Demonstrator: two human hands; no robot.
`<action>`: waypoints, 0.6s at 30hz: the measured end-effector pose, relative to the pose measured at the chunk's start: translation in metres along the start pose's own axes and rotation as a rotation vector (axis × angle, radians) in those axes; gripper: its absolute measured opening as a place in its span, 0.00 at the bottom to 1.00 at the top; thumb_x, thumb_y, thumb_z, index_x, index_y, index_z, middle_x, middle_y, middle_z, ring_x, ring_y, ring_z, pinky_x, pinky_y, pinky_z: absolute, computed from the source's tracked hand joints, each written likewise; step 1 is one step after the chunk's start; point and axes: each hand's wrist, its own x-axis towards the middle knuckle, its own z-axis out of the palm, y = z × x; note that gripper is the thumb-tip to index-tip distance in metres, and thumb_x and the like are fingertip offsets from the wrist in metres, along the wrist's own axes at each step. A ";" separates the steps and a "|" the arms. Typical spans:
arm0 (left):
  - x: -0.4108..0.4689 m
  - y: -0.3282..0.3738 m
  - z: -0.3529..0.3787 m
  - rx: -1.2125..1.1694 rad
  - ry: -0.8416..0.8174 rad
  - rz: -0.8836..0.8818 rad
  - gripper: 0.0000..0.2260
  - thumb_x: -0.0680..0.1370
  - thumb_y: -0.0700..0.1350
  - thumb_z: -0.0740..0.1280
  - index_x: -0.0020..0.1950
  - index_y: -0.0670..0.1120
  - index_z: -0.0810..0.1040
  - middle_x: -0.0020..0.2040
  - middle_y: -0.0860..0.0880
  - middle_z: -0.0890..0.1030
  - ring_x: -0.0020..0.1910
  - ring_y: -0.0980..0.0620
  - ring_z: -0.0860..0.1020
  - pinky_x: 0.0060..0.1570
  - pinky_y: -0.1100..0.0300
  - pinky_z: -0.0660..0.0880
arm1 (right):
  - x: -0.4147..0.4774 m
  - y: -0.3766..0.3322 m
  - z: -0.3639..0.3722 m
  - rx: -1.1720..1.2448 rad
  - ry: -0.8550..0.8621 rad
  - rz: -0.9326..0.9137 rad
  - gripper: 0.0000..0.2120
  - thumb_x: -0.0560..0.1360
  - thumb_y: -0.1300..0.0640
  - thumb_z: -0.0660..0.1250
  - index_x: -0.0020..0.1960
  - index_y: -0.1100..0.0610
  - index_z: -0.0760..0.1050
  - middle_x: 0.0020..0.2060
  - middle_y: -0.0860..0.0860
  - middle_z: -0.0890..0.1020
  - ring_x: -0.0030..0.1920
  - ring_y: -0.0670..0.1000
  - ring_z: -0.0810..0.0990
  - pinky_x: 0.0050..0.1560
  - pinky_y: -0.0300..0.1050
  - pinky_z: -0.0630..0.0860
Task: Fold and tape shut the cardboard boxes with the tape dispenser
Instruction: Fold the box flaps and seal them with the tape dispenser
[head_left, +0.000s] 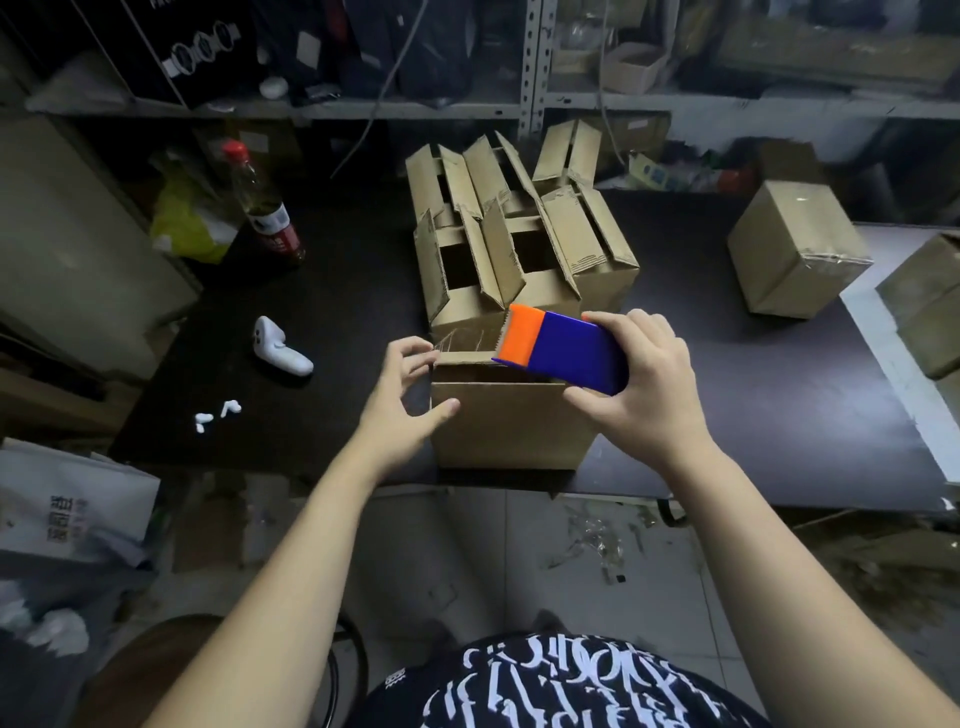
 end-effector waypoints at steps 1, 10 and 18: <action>0.001 -0.002 0.002 -0.001 0.021 0.001 0.30 0.75 0.43 0.78 0.66 0.63 0.66 0.70 0.60 0.77 0.72 0.63 0.72 0.73 0.43 0.70 | 0.002 -0.001 0.000 0.019 -0.014 0.001 0.32 0.66 0.44 0.75 0.66 0.56 0.76 0.54 0.50 0.79 0.52 0.45 0.69 0.51 0.47 0.70; 0.012 -0.009 0.018 -0.078 0.114 -0.029 0.26 0.77 0.40 0.75 0.65 0.55 0.62 0.61 0.60 0.83 0.69 0.62 0.74 0.72 0.50 0.68 | 0.021 -0.008 0.000 0.121 -0.090 -0.008 0.30 0.66 0.42 0.75 0.64 0.55 0.75 0.53 0.42 0.75 0.52 0.43 0.71 0.49 0.27 0.66; 0.008 -0.008 0.040 -0.129 0.313 -0.094 0.32 0.75 0.34 0.75 0.69 0.51 0.59 0.55 0.73 0.80 0.71 0.59 0.71 0.75 0.48 0.64 | 0.030 0.002 0.013 0.180 -0.198 0.054 0.28 0.66 0.35 0.78 0.57 0.50 0.76 0.49 0.41 0.78 0.51 0.39 0.75 0.47 0.27 0.69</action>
